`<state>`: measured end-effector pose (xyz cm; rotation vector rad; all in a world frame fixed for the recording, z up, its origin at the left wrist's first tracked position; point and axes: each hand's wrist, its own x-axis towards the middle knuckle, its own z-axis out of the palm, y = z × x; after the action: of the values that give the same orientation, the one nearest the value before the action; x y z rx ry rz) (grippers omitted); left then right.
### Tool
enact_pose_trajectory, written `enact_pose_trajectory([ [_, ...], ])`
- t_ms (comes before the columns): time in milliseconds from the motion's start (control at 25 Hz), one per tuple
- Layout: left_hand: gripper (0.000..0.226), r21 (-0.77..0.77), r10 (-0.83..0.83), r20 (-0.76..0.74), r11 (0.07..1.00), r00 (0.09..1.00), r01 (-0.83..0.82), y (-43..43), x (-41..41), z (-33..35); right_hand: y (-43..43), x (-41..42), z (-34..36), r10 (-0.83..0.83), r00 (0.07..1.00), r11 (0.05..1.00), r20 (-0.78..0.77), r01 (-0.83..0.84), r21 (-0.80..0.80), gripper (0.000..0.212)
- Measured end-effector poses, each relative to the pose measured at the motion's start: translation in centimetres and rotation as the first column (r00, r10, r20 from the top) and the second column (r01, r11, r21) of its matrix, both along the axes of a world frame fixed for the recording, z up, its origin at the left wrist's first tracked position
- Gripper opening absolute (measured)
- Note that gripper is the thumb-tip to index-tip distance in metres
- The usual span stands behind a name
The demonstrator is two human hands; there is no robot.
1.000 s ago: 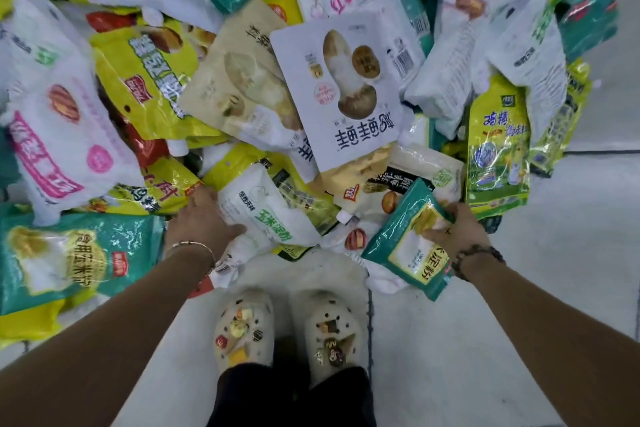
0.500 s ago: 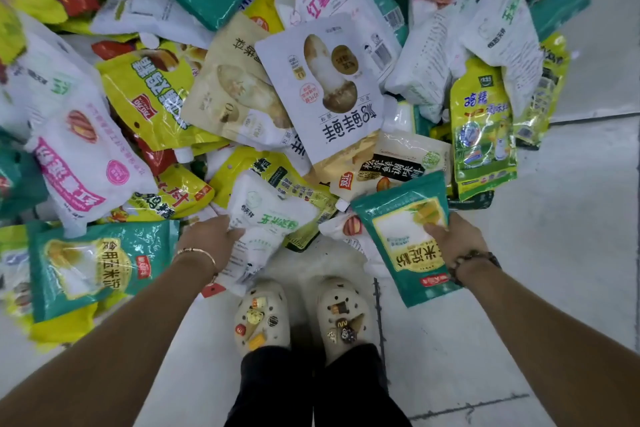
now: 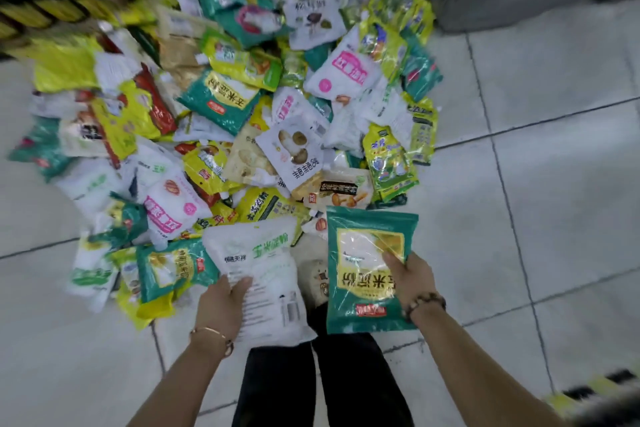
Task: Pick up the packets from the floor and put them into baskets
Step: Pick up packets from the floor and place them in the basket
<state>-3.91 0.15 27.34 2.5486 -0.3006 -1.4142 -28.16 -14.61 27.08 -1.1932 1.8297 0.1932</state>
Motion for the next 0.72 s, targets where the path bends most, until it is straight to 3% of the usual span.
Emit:
enact_pose_trajectory([
  [160, 0.035, -0.218, 0.023, 0.078, 0.976, 0.997, -0.005, -1.6, 0.0, 13.9, 0.0, -0.5, 13.6, -0.040, 0.992, 0.993, 0.123, 0.053, -0.109, 0.031],
  [360, 0.038, -0.384, -0.028, 0.189, 0.918, 0.981, 0.101, -2.8, 0.0, 28.1, 0.8, -2.1, 27.2, -0.170, 0.946, 0.945, 0.275, 0.236, -0.228, 0.026],
  [520, 0.033, -0.530, -0.035, 0.207, 0.836, 0.978, 0.142, -2.6, -1.4, 35.2, 1.9, -3.7, 35.0, -0.279, 0.885, 0.894, 0.373, 0.381, -0.235, 0.029],
  [720, 0.023, -0.628, -0.156, 0.263, 0.722, 0.952, 0.292, -3.2, -4.4, 40.0, 3.3, -6.2, 41.0, -0.249, 0.841, 0.820, 0.481, 0.447, -0.357, 0.016],
])
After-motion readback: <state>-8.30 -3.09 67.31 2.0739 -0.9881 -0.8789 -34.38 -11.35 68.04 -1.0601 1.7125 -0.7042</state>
